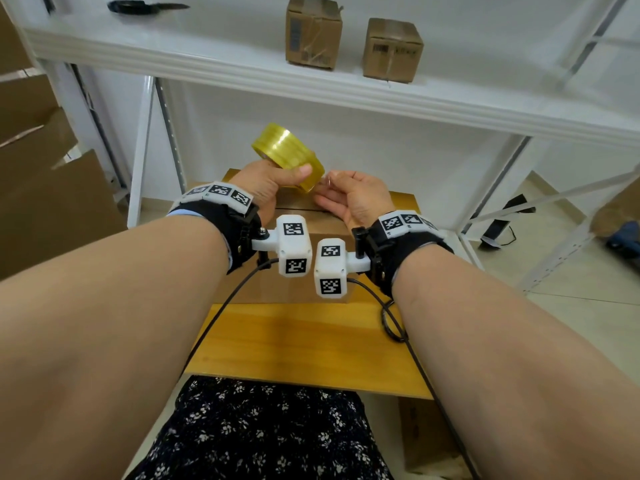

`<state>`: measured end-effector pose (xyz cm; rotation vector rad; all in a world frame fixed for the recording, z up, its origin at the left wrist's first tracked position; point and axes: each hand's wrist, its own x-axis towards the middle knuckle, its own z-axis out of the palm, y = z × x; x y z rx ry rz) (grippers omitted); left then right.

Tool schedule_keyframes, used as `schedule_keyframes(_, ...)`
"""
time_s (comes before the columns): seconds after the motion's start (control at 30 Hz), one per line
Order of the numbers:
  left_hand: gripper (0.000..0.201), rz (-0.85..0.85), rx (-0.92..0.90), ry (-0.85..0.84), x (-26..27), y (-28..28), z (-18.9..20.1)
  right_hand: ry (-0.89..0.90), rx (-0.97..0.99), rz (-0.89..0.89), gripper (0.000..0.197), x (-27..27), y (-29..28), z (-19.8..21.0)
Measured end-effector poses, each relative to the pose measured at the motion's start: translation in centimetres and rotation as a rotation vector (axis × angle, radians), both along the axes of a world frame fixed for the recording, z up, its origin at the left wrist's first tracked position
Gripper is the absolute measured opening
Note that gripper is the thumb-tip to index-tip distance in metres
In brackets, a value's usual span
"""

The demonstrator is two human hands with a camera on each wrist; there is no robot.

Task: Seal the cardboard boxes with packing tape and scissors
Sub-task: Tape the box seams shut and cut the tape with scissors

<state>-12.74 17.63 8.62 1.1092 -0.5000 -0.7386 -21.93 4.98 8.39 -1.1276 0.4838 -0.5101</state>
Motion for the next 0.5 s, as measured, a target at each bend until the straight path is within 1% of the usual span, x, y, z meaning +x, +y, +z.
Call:
schedule_keyframes(0.1,0.031,0.028,-0.022,0.011,0.06,-0.16,0.12,-0.022,0.019,-0.033,0.007,-0.05,0.2,0.2)
schedule_keyframes(0.2,0.025,0.013,-0.04,0.027,0.14,-0.21,0.24,-0.022,0.032,-0.021,0.023,0.01,0.39,0.32)
schedule_keyframes(0.27,0.024,0.0,-0.029,0.007,0.12,-0.22,0.22,-0.022,0.048,-0.022,0.028,0.07,0.54,0.4)
schedule_keyframes(0.33,0.025,-0.012,-0.018,0.002,0.03,-0.27,0.29,-0.03,0.057,-0.019,0.027,0.12,0.53,0.5)
schedule_keyframes(0.43,0.024,-0.017,-0.018,-0.006,-0.1,-0.09,0.49,-0.028,0.038,-0.001,0.02,0.22,0.46,0.53)
schedule_keyframes(0.5,0.028,0.0,-0.005,-0.029,-0.17,0.01,0.59,-0.015,0.021,0.008,0.015,0.28,0.49,0.57)
